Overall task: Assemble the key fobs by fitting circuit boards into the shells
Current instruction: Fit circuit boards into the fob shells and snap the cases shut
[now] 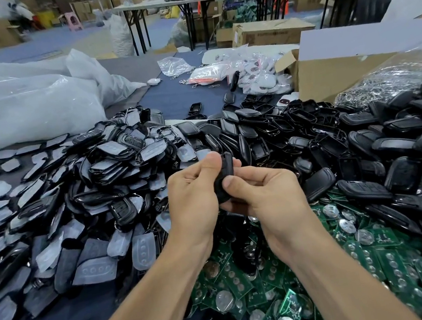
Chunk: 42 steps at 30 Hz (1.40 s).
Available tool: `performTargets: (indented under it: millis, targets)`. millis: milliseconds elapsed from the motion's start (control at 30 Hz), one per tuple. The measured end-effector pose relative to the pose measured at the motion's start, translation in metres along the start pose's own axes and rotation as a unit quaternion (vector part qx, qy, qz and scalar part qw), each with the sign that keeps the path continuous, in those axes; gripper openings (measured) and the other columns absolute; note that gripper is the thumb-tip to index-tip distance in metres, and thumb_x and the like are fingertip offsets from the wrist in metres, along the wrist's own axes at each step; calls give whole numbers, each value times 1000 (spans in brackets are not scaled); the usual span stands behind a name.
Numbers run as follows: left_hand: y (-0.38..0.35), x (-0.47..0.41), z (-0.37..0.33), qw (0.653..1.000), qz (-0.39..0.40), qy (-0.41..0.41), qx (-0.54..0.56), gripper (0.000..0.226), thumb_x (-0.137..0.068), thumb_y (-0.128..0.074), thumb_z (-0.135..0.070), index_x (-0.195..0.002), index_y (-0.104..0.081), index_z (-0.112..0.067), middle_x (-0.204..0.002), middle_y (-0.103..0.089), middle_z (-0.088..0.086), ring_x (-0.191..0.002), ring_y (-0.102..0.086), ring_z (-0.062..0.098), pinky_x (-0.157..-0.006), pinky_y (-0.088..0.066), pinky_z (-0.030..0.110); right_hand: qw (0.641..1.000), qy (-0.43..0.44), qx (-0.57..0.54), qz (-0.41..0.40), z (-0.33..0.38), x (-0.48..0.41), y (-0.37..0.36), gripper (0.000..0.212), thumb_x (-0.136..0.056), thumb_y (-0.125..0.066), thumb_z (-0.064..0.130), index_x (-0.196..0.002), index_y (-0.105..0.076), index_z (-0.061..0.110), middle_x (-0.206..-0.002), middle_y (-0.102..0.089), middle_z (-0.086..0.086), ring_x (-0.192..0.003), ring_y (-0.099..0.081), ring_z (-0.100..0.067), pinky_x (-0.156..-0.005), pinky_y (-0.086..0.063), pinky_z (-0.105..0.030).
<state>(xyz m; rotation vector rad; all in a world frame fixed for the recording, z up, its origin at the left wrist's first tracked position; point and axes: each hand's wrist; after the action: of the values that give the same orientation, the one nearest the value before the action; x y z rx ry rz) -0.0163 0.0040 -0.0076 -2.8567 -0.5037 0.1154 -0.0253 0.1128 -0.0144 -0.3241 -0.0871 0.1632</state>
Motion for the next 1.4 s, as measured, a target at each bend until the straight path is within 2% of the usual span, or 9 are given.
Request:
performTargets:
  millis: [133,300,433,567,667,900,1033,1167,1400]
  targets:
    - [2,-2,1,1000,2,15,3,50,-109,-47,-39,-86,-84,-15,-90,-81,12,-82,-77,19,-68,-61,26,999,-20,37,23,11,-4,3,12,-88,-75,0,-90,-82,9,-94,-80,-11,-78,-76,-23,-64,-60,-26]
    - [13,-7,-4,998,-35,-44,6,51,-97,-42,-59,-113,-76,-24,-107,-81,-6,-102,-76,10,-90,-59,20,915,1,-400,49,44,-5,47,54,-78,-76,36,-122,-72,4,-121,-75,-9,-113,-73,-21,-83,-60,-23]
    - [20,-13,-9,991,-120,-47,15,34,-110,-48,-38,-103,-78,-23,-97,-82,-5,-94,-78,11,-83,-61,19,994,38,8,-104,34,-11,42,41,-76,-84,24,-115,-74,14,-102,-80,-7,-93,-76,-13,-78,-62,-25]
    - [22,-17,-9,989,-139,-46,18,26,-108,-54,-24,-100,-79,-21,-93,-82,-3,-91,-79,13,-80,-60,18,825,106,549,-88,15,-10,25,52,-90,-75,21,-138,-63,35,-124,-65,11,-119,-61,-9,-106,-45,-27]
    - [22,-19,-8,989,-139,-56,3,24,-106,-57,-21,-97,-80,-23,-91,-82,-3,-88,-79,12,-78,-60,17,742,60,665,-51,5,-11,21,61,-93,-68,17,-150,-52,34,-139,-58,-1,-130,-52,-27,-109,-43,-35]
    - [19,-15,-3,982,-93,-90,-136,28,-97,-68,-17,-91,-81,-41,-88,-80,-14,-86,-77,21,-93,-63,47,818,198,498,-209,15,-5,25,44,-99,-65,16,-140,-64,33,-96,-68,27,-118,-53,-15,-108,-35,-20]
    - [17,-4,1,926,30,-197,-321,53,-84,-79,-8,-125,-73,-41,-114,-71,-31,-110,-64,-14,-102,-45,8,867,231,389,-210,13,-1,19,36,-92,-74,23,-126,-72,35,-92,-77,21,-87,-72,3,-80,-55,-16]
    - [12,1,4,886,133,-228,-380,71,-79,-78,5,-134,-69,-39,-139,-61,-30,-135,-46,-13,-115,-31,9,950,131,274,-70,12,-2,16,29,-98,-62,21,-105,-78,43,-93,-79,18,-89,-74,0,-82,-58,-25]
    - [17,-9,3,940,64,-113,-314,37,-73,-92,-42,-85,-70,-69,-81,-66,-46,-92,-61,-25,-74,-42,-4,912,129,346,-179,26,-12,45,26,-97,-57,35,-114,-77,36,-103,-79,16,-95,-70,5,-98,-55,-36]
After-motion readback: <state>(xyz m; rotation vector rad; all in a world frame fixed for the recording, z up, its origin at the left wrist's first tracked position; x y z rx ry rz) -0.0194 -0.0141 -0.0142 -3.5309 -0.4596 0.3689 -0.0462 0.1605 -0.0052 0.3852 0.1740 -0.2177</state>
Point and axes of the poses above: each hand's wrist, its own x-axis away from the middle knuckle, its own y-axis out of the back of the hand, z = x × y
